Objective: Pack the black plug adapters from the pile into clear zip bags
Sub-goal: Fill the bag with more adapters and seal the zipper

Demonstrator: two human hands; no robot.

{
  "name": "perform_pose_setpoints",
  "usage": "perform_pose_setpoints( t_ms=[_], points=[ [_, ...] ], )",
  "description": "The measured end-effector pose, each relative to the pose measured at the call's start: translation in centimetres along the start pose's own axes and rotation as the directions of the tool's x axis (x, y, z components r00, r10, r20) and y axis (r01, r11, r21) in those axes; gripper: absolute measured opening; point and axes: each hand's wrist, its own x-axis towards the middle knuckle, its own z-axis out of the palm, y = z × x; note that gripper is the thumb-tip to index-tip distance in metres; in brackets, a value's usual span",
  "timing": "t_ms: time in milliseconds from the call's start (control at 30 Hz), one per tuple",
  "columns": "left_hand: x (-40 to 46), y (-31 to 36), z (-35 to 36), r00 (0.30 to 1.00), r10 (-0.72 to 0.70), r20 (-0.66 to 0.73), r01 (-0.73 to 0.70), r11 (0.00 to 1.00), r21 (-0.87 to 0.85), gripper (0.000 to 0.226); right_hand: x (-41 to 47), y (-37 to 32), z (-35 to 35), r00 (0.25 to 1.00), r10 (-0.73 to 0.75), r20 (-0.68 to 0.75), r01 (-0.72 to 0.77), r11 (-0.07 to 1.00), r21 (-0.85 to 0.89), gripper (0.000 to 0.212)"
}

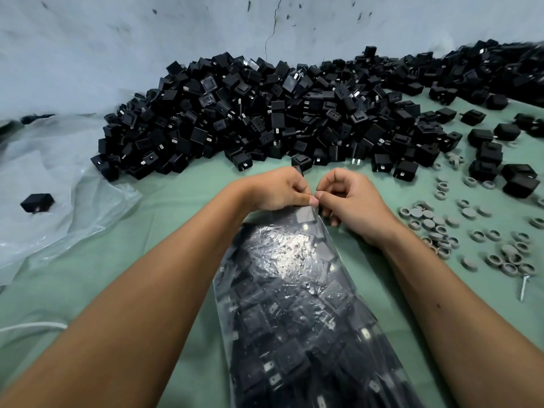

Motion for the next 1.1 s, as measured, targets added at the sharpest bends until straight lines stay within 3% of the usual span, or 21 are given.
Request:
perform_pose_setpoints(
  t_ms=[167, 333, 500, 700, 900, 1100],
  points=[
    [-0.3, -0.6, 0.3, 0.998, 0.024, -0.05, -0.029, 0.995, -0.098, 0.025, -0.3, -0.7, 0.0, 0.997, -0.025, 0.077, 0.024, 1.0, 0.01, 0.01],
    [-0.6, -0.6, -0.5, 1.0, 0.012, 0.013, -0.011, 0.999, -0.051, 0.031, -0.5, -0.8, -0.2, 0.996, -0.015, 0.088, 0.012, 0.999, 0.034, 0.014],
    [-1.4, -1.4, -1.7, 0.996, 0.004, 0.085, -0.001, 1.0, -0.028, 0.015, -0.3, -0.5, -0.1, 0.998, -0.037, 0.043, 0.035, 0.997, 0.065, 0.014],
    [-1.9, -1.2, -1.1, 0.998, 0.019, 0.056, -0.017, 0.999, -0.032, 0.015, -0.3, -0.5, 0.3, 0.99, -0.043, 0.131, 0.042, 0.999, 0.007, 0.02],
    [-1.9, -0.3, -0.8, 0.998, 0.016, 0.068, -0.02, 0.998, 0.059, 0.025, -0.3, -0.7, 0.4, 0.997, -0.024, 0.07, 0.018, 0.997, 0.08, 0.022],
    [-2.6, -1.2, -2.0, 0.994, 0.001, 0.113, 0.001, 1.0, -0.015, 0.023, -0.3, -0.6, 0.4, 0.998, -0.007, 0.061, 0.0, 0.994, 0.113, 0.023]
  ],
)
